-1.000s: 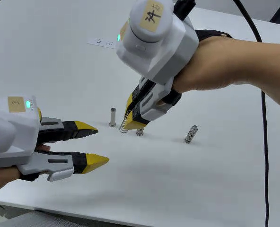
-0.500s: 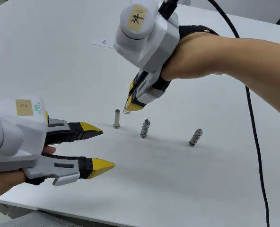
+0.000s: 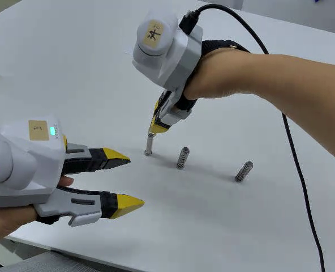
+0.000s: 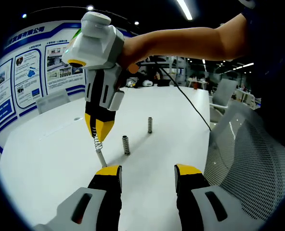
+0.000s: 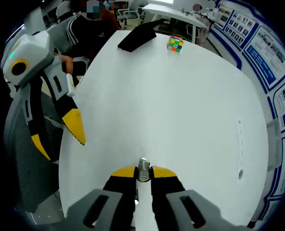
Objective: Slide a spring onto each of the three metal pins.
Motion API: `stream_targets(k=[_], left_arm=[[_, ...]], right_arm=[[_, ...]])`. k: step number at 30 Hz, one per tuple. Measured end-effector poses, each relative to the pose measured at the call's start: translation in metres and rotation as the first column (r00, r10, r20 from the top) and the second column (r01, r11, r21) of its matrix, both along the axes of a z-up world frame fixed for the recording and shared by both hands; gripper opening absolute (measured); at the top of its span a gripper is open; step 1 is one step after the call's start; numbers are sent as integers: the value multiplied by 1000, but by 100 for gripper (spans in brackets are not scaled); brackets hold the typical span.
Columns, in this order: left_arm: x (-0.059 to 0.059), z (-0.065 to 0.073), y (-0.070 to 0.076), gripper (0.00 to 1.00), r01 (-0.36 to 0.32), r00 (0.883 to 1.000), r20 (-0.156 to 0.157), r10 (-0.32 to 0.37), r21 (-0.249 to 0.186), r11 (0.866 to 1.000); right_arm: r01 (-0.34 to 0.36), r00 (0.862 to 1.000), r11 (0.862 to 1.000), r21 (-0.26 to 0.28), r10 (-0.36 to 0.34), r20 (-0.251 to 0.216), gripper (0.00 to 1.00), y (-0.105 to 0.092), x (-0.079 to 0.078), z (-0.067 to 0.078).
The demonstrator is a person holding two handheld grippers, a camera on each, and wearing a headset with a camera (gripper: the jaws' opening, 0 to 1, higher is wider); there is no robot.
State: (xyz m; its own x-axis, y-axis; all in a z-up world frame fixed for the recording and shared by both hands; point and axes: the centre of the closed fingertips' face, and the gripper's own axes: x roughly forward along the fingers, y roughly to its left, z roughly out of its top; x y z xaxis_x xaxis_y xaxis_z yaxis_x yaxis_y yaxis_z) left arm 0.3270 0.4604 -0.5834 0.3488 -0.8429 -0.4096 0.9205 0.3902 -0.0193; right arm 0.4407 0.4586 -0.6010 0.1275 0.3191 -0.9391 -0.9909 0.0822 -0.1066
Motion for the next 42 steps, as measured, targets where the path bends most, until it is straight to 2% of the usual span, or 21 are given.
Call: stream_targets(k=[10,16,22,33,42], left_arm=[[0,-3,4,45,-7,1000,-10,7,-1,1000],[0,-4,5,44,-9,1000,-13,9,-1,1000],[1,-4,7,44,-13,1000,-15,13,1,1000],[2,-6,7,44,-16,1000,-22,16,3,1000],[3,-7,10,44,-25,999,-28,25,3,1000]], right_arm=[[0,1000,1000,-28,0,-6,12,2,3,-10],[5,1000,999,-49,-6,-18,12,2,4,-22],[6,999,998,-64,-9,-33,12,0,-1,-28],[10,998,998,-57,-13,-63,12,4,-10,-46],[2,998,998,-60,-6,-66,12,8,-17,-58]])
